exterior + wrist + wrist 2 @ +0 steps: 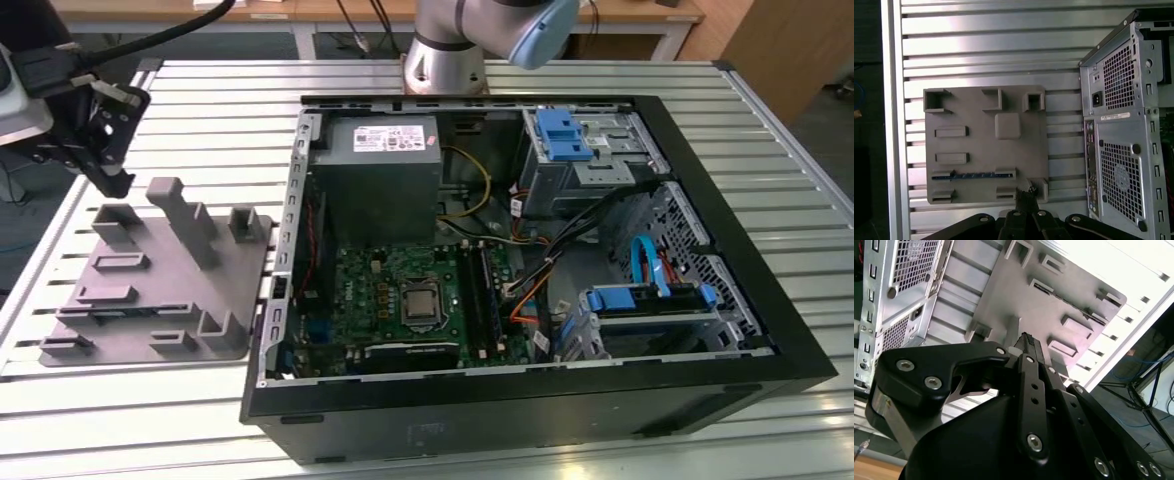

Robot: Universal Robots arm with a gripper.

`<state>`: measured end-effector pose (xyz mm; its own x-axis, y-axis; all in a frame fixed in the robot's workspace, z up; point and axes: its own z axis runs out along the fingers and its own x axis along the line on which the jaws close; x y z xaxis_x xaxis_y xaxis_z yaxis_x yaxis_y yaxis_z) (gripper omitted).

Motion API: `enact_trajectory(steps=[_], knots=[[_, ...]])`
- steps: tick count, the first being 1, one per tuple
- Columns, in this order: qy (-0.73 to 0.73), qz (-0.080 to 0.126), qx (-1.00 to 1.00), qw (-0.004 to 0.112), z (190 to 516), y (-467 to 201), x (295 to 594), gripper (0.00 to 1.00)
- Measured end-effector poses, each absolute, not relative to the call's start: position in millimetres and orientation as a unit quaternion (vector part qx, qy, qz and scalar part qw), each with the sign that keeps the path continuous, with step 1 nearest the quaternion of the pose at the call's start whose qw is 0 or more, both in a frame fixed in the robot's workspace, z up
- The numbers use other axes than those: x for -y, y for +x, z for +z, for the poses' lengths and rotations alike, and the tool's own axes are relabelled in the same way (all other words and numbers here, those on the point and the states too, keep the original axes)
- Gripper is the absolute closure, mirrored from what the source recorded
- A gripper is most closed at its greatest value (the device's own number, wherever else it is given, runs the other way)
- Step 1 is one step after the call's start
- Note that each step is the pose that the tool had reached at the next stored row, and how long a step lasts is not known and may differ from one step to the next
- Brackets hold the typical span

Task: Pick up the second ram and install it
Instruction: 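Reach for the second ram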

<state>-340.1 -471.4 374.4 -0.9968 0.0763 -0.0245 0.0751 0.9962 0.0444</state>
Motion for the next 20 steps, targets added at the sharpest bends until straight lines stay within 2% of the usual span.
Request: enact_trajectory(steps=[20], knots=[[0.038, 0.022, -0.999, 0.013, 363, -344, 493, 0.90]])
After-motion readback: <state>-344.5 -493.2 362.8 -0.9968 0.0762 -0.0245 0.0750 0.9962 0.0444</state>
